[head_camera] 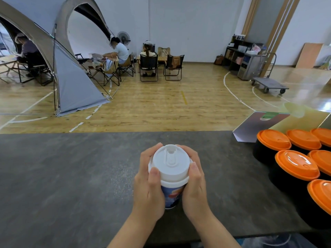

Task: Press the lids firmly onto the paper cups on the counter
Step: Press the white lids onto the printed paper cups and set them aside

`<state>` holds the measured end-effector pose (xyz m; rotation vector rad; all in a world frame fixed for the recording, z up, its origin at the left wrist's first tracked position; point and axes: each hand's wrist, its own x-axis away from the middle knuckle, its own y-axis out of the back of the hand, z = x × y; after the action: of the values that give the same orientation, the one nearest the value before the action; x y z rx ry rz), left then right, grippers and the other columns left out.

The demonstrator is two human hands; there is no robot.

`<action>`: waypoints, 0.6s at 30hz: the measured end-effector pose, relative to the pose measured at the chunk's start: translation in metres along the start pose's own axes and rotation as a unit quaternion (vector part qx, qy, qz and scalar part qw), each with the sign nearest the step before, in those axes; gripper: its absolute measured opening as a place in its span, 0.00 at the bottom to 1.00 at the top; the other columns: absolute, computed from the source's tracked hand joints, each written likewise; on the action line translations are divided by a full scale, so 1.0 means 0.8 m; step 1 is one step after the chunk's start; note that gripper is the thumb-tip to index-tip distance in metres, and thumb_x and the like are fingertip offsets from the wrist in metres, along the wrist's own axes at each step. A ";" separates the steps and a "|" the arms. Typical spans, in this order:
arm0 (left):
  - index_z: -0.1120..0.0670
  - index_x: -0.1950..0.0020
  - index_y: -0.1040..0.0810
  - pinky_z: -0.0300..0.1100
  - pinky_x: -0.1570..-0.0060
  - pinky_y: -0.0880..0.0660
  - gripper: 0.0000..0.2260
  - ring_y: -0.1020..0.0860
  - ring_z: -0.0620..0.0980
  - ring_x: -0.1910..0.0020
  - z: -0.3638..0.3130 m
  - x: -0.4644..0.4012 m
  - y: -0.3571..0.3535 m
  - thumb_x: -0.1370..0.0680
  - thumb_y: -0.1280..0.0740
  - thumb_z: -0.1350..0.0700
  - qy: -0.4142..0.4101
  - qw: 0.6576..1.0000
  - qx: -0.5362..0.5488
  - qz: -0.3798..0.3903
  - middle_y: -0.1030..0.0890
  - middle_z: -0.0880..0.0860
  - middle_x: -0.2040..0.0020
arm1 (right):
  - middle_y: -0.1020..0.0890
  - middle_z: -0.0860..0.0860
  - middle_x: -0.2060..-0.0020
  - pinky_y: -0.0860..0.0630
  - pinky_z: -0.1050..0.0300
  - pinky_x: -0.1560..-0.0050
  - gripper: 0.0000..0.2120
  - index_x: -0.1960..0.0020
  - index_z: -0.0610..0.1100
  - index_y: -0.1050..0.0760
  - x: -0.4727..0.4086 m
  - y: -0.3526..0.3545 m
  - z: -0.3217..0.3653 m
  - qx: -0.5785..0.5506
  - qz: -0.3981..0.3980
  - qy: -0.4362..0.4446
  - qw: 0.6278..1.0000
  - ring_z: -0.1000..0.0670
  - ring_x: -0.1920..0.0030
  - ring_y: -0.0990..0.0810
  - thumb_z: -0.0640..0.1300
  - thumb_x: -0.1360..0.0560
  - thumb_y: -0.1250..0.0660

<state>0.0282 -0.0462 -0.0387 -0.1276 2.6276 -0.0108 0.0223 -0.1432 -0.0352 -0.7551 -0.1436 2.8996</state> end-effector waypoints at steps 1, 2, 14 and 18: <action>0.40 0.34 0.29 0.38 0.50 0.21 0.24 0.18 0.49 0.43 0.000 0.000 0.000 0.23 0.47 0.29 0.001 1.000 0.003 0.004 0.19 0.43 0.42 | 0.19 0.53 0.44 0.22 0.61 0.46 0.16 0.38 0.54 0.28 0.001 0.001 0.000 -0.005 0.010 -0.010 1.000 0.49 0.42 0.19 0.55 0.22 0.46; 0.41 0.33 0.29 0.39 0.49 0.21 0.25 0.19 0.49 0.42 0.002 0.001 0.001 0.23 0.47 0.28 0.004 1.000 0.004 0.009 0.19 0.42 0.41 | 0.19 0.51 0.42 0.22 0.59 0.45 0.18 0.36 0.51 0.29 0.001 0.005 0.000 -0.024 0.027 -0.028 0.999 0.48 0.41 0.19 0.57 0.22 0.44; 0.23 0.28 0.64 0.46 0.20 0.50 0.26 0.53 0.34 0.21 0.022 -0.003 0.017 0.22 0.54 0.28 0.059 0.985 -0.113 0.117 0.55 0.28 0.22 | 0.16 0.51 0.57 0.21 0.58 0.48 0.23 0.37 0.49 0.26 -0.035 0.051 -0.001 0.002 0.155 -0.222 0.963 0.52 0.51 0.16 0.60 0.26 0.40; 0.34 0.24 0.63 0.29 0.26 0.46 0.29 0.48 0.25 0.26 0.015 0.001 0.012 0.19 0.49 0.42 0.106 0.982 -0.069 0.141 0.52 0.22 0.25 | 0.14 0.41 0.53 0.19 0.47 0.46 0.30 0.50 0.38 0.20 -0.044 0.025 -0.005 -0.068 -0.007 -0.304 0.950 0.41 0.51 0.14 0.66 0.28 0.38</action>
<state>0.0324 -0.0363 -0.0496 0.2123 2.8350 0.2687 0.0524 -0.1682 -0.0248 0.1517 -0.4108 3.0256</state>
